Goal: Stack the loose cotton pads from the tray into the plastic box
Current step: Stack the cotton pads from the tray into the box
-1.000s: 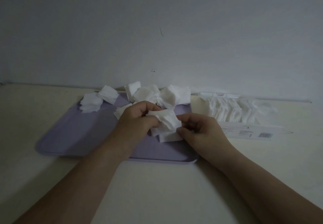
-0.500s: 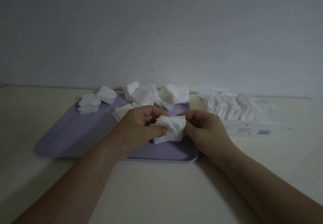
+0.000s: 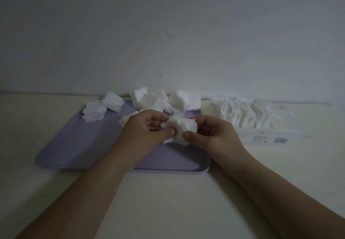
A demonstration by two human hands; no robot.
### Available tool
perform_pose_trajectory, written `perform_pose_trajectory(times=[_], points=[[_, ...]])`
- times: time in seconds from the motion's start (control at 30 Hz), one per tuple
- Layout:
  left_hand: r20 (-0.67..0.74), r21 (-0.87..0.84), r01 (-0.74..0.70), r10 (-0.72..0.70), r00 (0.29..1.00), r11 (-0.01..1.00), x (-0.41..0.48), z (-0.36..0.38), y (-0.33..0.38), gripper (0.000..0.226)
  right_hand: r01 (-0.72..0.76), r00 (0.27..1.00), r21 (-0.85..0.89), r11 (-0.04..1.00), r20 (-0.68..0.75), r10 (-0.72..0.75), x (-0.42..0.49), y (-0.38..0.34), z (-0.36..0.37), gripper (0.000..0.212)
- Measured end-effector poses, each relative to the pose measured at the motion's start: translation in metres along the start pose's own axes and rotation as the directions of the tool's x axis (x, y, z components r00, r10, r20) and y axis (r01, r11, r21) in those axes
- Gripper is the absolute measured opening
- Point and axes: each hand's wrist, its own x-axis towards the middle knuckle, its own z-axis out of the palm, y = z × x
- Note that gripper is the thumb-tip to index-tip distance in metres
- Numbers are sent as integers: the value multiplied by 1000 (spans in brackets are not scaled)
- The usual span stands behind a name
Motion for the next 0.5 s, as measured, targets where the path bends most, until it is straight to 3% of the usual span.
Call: perform_pose_trajectory(times=[0.13,0.23,0.33,0.4,0.5], points=[[-24,-5,18,-19,1000,1000,0,0,1,25,12,998,-94,995,-62,-18,0,0,1,18],[-24,-72,51,-53,998,996,2,-5,6,11,24,994,-172,985,-97,-41,0,1,0,14],[138,-243,115,-83,987,963,1,-12,11,8,23,993,-207,978,-107,-46,1,1,0,14],[222,-196,124,-79,972,973,-3,-11,13,13,21,996,-176,984,-82,-36,1,2,-1,16],[209,-120,99,-73,975,988,-6,-5,14,18,17,1000,-124,992,-15,-19,1,3,0,22]])
